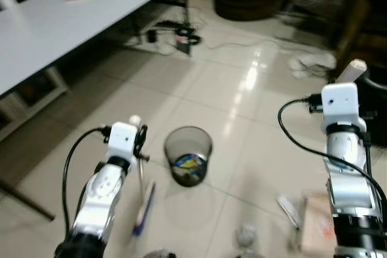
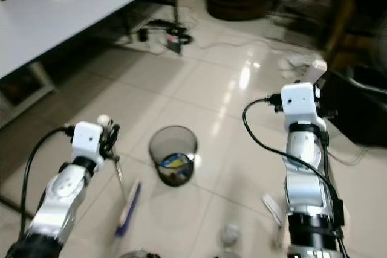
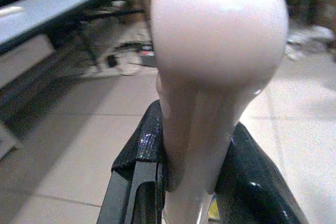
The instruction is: Sweep floor
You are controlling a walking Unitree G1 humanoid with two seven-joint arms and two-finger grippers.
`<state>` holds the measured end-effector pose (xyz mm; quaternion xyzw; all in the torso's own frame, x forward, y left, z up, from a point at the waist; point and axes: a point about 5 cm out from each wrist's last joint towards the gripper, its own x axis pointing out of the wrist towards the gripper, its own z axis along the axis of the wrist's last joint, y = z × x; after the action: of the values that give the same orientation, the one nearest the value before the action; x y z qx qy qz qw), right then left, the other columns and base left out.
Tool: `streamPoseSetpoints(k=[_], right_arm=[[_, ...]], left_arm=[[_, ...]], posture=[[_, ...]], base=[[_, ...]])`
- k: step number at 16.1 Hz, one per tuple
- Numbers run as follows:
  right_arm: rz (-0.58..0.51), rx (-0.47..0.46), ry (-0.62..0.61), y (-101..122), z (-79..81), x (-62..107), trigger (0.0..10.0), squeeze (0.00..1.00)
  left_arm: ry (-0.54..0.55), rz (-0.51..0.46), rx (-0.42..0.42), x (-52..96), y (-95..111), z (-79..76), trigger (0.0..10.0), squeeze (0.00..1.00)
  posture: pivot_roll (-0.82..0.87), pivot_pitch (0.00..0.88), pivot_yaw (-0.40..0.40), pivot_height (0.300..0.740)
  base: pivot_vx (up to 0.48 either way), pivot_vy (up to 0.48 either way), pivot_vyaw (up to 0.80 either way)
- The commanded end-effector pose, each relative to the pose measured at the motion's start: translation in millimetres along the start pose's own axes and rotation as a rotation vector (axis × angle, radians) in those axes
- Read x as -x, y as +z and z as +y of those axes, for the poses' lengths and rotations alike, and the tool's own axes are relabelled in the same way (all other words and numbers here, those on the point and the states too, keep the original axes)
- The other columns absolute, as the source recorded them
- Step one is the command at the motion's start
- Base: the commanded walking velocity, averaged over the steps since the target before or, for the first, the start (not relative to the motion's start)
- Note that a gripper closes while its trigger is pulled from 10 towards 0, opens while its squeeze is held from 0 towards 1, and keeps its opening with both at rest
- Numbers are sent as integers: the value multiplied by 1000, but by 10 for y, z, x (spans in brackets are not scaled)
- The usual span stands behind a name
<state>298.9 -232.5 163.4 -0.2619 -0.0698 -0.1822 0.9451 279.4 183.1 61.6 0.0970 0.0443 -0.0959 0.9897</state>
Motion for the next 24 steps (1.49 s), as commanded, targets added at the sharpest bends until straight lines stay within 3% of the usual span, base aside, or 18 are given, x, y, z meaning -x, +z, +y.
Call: streamPoseSetpoints(k=[1, 4, 6, 12, 16, 20, 24], right_arm=[[-76, -35, -24, 165, -25, -12, 10000, 0], [-7, -170, 7, 95, 158, 62, 10000, 0], [56, -251, 1, 26, 239, 102, 10000, 0], [56, -269, -7, 4, 238, 154, 10000, 0], [61, -270, 4, -3, 267, 156, 10000, 0], [111, -290, 35, -77, 331, 184, 10000, 0], [101, -308, 80, -54, 363, 186, 10000, 0]], left_arm=[[-29, -41, -14, -20, 106, -3, 10000, 0], [-83, -32, -35, 42, 99, -5, 10000, 0], [-177, -1, -61, 145, 65, -10, 10000, 0], [-284, 25, -35, 273, 55, -21, 10000, 0], [-243, 6, -9, 311, 35, 5, 10000, 0], [-58, -13, -5, 17, 104, 23, 10000, 0], [31, -61, 1, -52, 187, 41, 10000, 0]], posture=[[-12, 36, 65, 740], [9, 35, 63, 740], [21, 35, 67, 740], [25, 25, 90, 740], [25, 45, 85, 740], [10, 63, 80, 740], [1, 69, 75, 740]], base=[[0, 0, -800], [0, 0, -800], [0, 0, -800], [0, 0, -800], [0, 0, -800], [0, 0, -570], [0, 0, 0]])
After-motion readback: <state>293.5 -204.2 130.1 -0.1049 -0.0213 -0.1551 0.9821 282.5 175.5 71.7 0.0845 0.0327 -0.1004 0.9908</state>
